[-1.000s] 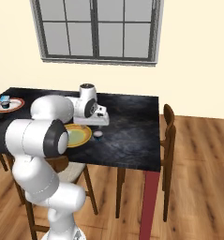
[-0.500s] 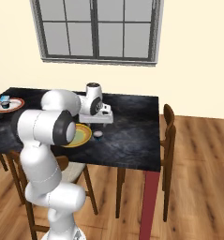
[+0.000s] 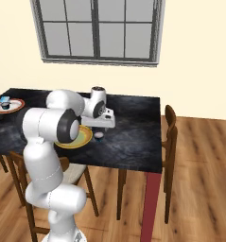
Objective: Place two yogurt containers on each plate.
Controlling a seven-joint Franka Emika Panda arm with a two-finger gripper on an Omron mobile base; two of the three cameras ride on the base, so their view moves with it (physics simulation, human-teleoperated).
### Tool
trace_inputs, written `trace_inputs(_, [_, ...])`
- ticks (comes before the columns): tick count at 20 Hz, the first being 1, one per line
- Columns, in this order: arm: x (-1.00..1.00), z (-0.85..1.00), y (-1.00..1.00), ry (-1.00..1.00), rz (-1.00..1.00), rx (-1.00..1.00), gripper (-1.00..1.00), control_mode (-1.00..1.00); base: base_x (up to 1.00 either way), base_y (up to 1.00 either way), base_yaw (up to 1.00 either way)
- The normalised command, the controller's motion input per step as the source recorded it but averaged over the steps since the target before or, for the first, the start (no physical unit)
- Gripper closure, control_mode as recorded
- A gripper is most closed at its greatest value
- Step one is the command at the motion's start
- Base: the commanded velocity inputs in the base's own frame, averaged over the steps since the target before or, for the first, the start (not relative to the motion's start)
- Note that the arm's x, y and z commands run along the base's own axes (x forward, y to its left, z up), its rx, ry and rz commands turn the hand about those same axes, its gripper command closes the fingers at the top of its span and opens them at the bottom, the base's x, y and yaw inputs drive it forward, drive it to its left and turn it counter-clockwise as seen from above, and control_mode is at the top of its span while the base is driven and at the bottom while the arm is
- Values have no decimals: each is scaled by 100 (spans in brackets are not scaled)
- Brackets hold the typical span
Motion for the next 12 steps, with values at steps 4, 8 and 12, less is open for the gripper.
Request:
trace_inputs(4, [0, -11, 0, 0, 0, 2, -100, -100, 0, 0, 0])
trace_inputs(8, [1, -22, 0, 0, 0, 0, -100, -100, 0, 0, 0])
trace_inputs(12, [9, -24, 2, 0, 0, 0, -100, -100, 0, 0, 0])
